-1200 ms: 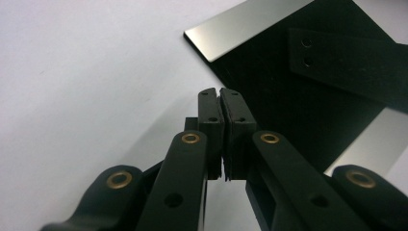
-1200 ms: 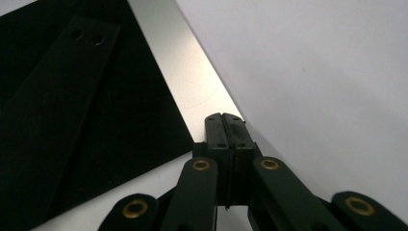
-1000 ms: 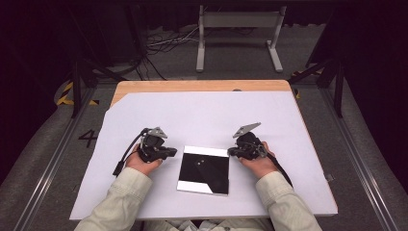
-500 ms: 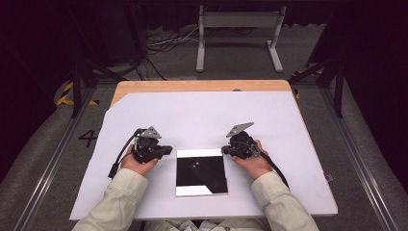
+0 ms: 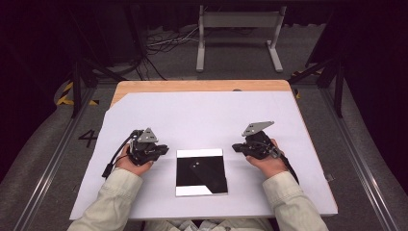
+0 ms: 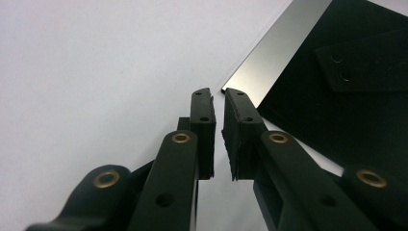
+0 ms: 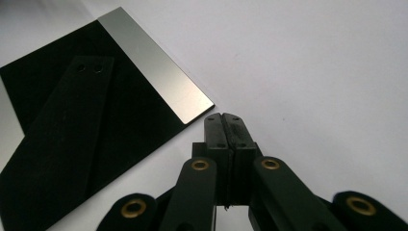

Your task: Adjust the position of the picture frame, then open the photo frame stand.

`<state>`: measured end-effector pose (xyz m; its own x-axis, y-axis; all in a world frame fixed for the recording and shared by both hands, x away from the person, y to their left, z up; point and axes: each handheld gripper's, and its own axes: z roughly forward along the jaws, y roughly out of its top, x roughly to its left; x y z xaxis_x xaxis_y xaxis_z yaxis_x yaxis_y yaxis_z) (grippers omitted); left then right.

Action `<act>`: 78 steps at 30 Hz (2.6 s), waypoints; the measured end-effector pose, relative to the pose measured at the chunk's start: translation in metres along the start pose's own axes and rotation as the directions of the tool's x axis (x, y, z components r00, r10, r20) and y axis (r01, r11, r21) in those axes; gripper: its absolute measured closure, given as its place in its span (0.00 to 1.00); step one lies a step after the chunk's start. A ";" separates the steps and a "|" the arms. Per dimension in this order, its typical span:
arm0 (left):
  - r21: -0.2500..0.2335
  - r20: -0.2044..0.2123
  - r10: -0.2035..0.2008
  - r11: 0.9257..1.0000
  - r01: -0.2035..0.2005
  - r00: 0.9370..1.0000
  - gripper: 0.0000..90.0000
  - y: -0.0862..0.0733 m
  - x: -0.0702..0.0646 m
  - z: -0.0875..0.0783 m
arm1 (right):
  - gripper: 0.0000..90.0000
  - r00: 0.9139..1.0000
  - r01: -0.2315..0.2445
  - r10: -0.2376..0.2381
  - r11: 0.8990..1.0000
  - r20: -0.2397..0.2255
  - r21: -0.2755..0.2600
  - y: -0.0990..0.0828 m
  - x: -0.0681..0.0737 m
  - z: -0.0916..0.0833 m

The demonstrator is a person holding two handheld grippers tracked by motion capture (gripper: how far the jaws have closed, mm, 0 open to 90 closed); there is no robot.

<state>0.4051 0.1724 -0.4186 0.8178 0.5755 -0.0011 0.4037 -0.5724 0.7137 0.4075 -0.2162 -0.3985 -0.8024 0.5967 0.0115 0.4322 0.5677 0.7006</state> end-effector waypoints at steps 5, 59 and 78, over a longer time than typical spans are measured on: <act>-0.021 0.035 -0.008 1.000 0.008 0.999 0.90 -0.002 0.009 -0.002 | 0.96 0.999 0.025 -0.026 0.999 -0.024 -0.033 -0.006 -0.004 -0.016; -0.097 0.075 -0.109 0.988 0.116 0.991 0.90 -0.002 0.029 0.001 | 0.92 0.961 0.207 -0.184 0.974 -0.208 0.096 -0.017 0.064 -0.009; -0.099 0.060 -0.096 0.990 0.101 0.994 0.89 0.000 0.025 0.000 | 0.92 0.953 0.228 -0.185 0.959 -0.241 0.168 -0.033 0.075 -0.008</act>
<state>0.4256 0.1873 -0.4186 0.7985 0.5917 -0.1111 0.4420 -0.4509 0.7754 0.3296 -0.1949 -0.4149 -0.9435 0.3271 0.0532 0.3003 0.7759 0.5549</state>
